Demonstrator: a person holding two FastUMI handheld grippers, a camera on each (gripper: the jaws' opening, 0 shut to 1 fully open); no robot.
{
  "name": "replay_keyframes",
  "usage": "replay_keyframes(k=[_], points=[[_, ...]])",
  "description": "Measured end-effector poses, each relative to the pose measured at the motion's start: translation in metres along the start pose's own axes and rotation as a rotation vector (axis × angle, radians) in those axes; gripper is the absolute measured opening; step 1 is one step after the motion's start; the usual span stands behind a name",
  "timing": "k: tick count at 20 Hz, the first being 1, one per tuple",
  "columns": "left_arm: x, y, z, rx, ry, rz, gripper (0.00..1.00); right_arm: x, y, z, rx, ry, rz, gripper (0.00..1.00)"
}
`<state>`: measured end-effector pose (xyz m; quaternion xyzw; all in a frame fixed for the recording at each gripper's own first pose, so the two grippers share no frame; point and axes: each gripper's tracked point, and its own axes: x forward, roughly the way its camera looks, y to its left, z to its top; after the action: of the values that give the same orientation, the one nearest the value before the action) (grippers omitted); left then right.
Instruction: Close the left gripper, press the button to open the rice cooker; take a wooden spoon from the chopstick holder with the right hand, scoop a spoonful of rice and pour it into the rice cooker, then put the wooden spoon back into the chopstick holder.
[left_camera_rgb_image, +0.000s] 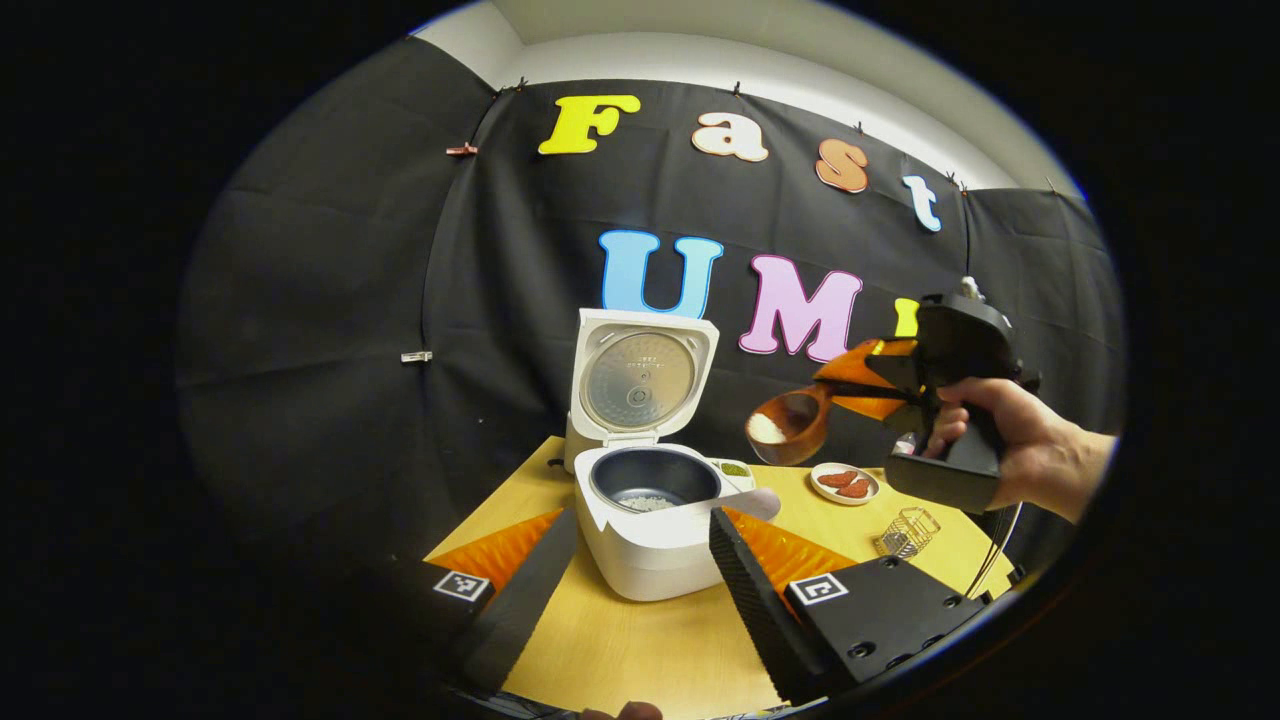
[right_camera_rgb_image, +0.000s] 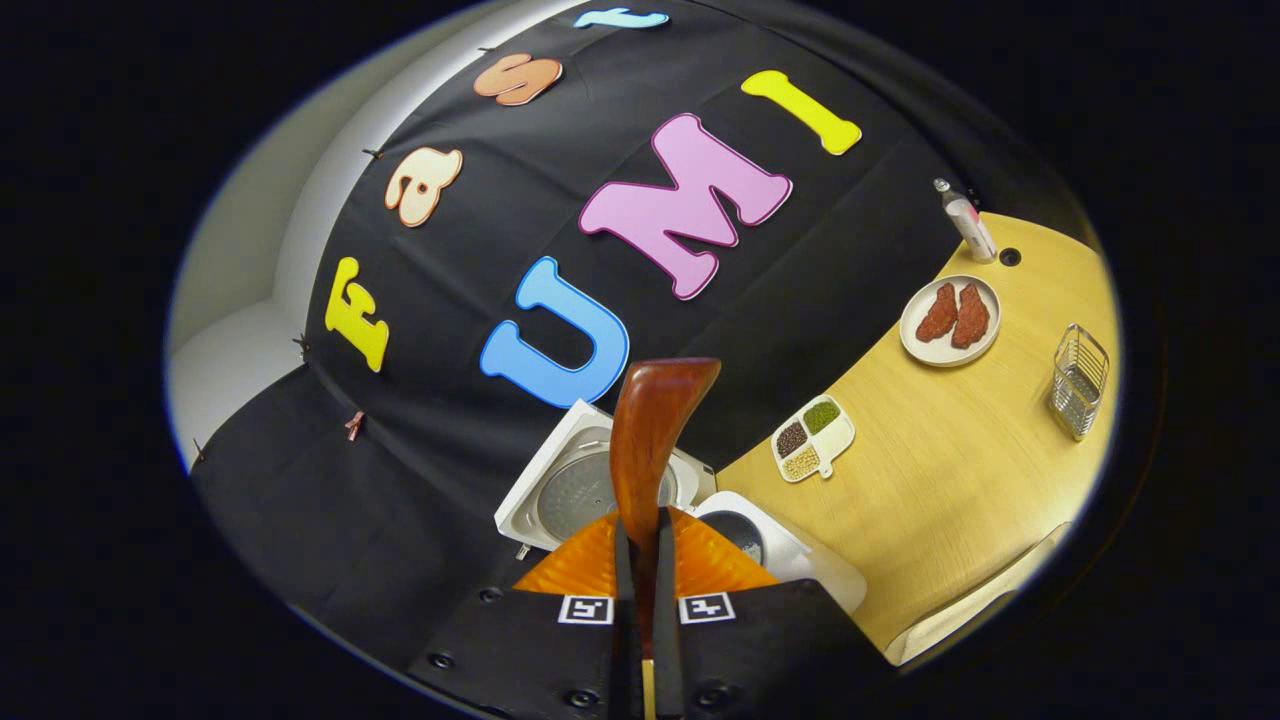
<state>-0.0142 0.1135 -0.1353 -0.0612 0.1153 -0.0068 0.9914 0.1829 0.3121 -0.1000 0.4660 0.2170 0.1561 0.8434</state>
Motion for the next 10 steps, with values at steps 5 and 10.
replay_keyframes(k=[5, 10], points=[[0.007, 0.005, -0.011, -0.001, 0.019, -0.01, 0.93, 0.051, 0.007, -0.02, -0.108, -0.01, -0.034, 0.09], [0.013, 0.019, -0.017, 0.0, 0.024, 0.011, 0.93, 0.086, 0.002, -0.039, -0.281, -0.006, -0.076, 0.09]])
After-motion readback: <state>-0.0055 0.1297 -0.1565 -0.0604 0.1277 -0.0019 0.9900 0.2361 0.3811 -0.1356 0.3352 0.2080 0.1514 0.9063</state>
